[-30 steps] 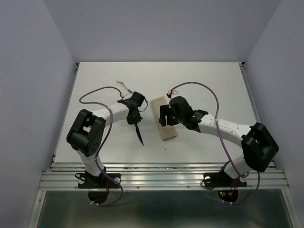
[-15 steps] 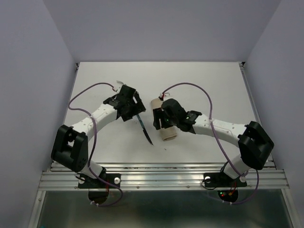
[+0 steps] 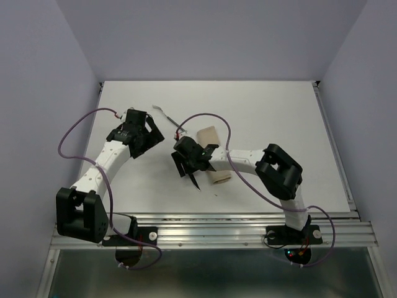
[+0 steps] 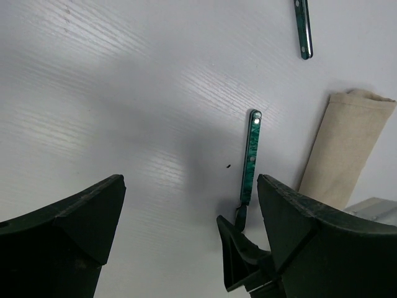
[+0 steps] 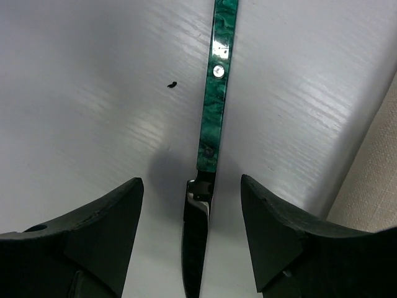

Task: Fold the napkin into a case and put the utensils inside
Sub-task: Pick up the knife from the corner of the board.

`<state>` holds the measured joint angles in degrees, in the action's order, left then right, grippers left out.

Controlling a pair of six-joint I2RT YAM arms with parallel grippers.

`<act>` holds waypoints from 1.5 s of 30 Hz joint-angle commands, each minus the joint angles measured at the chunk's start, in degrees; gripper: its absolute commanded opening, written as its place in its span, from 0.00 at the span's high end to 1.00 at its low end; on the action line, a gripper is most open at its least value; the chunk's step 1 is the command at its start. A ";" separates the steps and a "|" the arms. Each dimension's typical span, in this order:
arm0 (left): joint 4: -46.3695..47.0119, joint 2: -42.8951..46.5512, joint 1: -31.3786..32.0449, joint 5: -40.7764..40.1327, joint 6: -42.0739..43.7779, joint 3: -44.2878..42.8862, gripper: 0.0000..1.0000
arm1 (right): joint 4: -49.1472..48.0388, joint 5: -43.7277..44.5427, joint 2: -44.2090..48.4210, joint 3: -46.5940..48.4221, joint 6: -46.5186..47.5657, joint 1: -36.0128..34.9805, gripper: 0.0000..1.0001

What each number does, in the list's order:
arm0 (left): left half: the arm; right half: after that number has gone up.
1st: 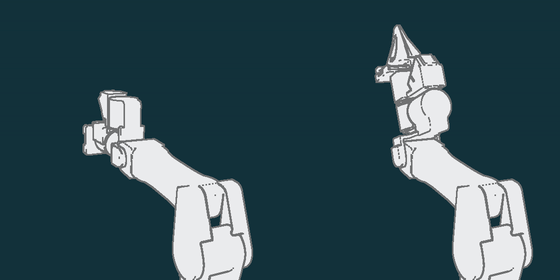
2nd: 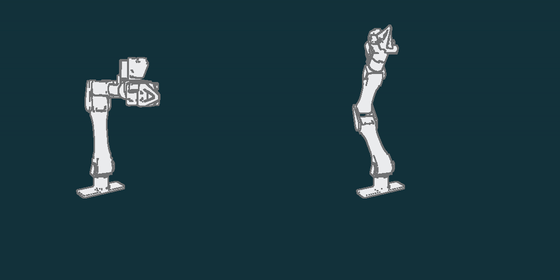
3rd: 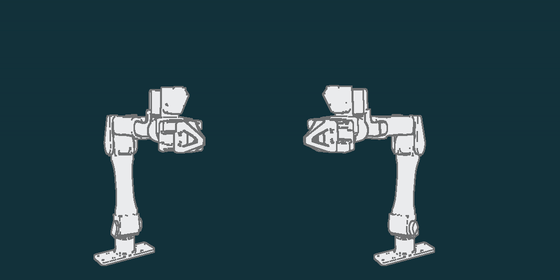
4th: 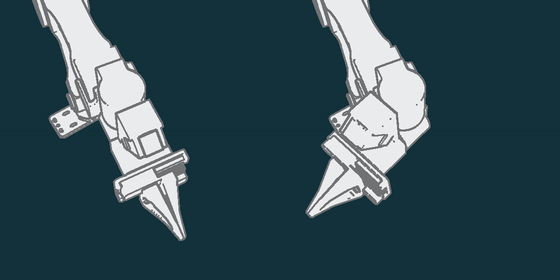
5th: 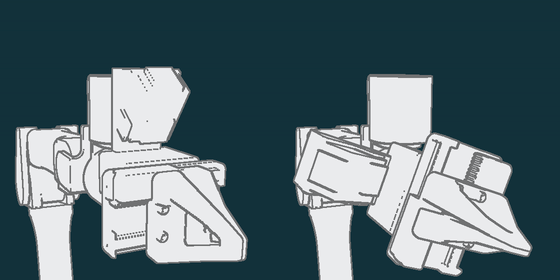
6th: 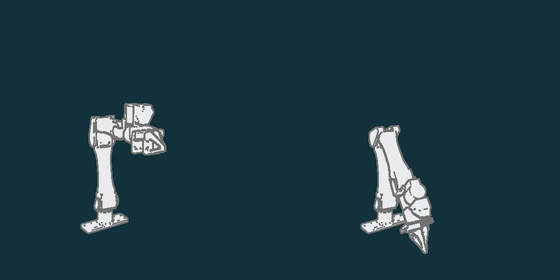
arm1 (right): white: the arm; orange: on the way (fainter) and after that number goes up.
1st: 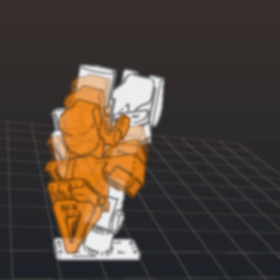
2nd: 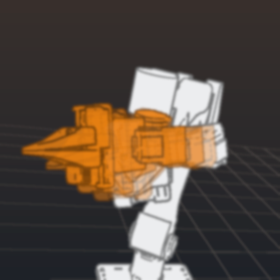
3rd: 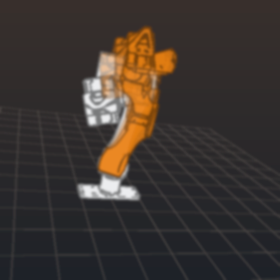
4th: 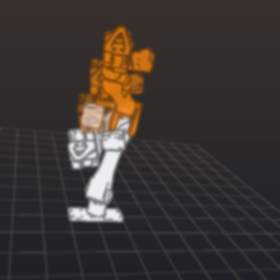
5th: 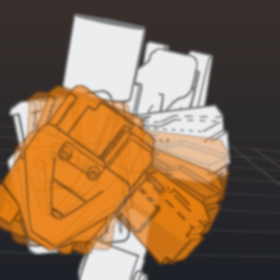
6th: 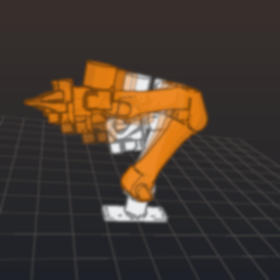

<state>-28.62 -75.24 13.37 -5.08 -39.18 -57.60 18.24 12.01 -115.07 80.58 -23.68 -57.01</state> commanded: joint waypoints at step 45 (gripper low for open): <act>9.73 -34.87 5.44 28.63 12.02 -38.09 0.11 | 6.28 -1.46 29.46 -15.00 -3.39 12.01 0.99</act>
<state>-19.59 -105.49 17.17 19.03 -29.91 -87.66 22.37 12.86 -87.94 67.68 -25.74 -44.80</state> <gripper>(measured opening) 0.897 0.162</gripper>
